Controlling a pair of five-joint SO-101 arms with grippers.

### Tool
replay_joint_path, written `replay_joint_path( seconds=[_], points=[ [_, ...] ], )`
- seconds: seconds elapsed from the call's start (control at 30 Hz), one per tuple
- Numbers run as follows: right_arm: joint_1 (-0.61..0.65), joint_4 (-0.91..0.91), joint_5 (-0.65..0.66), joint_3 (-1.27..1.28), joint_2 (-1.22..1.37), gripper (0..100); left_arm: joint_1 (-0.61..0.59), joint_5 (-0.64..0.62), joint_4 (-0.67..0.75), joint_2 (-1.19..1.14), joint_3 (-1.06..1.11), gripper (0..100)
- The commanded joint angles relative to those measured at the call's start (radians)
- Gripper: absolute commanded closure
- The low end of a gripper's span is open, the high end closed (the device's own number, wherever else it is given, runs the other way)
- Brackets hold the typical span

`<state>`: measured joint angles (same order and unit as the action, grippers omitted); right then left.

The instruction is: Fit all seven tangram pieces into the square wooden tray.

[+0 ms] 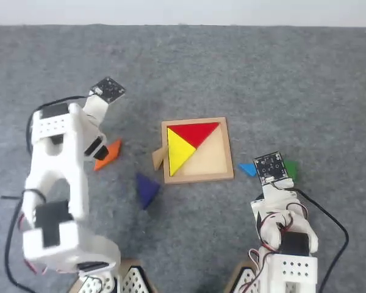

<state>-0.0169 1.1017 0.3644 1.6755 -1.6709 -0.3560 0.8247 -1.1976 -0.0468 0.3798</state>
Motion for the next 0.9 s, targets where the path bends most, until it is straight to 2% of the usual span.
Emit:
replay_joint_path(
  seconds=[0.0, 0.23, 0.37, 0.67, 0.87],
  points=[
    [0.002, 0.002, 0.009, 0.015, -0.013, 99.1, -0.005, -0.008, 0.017, 0.064, -0.004, 81],
    [0.002, 0.002, 0.009, 0.015, -0.013, 99.1, -0.003, -0.029, 0.14, -0.117, -0.027, 81],
    [0.002, 0.002, 0.009, 0.015, -0.013, 99.1, 0.0, -0.025, 0.135, -0.206, -0.064, 81],
    [0.002, 0.002, 0.009, 0.015, -0.013, 99.1, 0.021, 0.018, 0.129, -0.212, 0.005, 81],
    [0.002, 0.002, 0.009, 0.015, -0.013, 99.1, 0.104, 0.018, 0.021, -0.212, 0.022, 81]
  ],
)
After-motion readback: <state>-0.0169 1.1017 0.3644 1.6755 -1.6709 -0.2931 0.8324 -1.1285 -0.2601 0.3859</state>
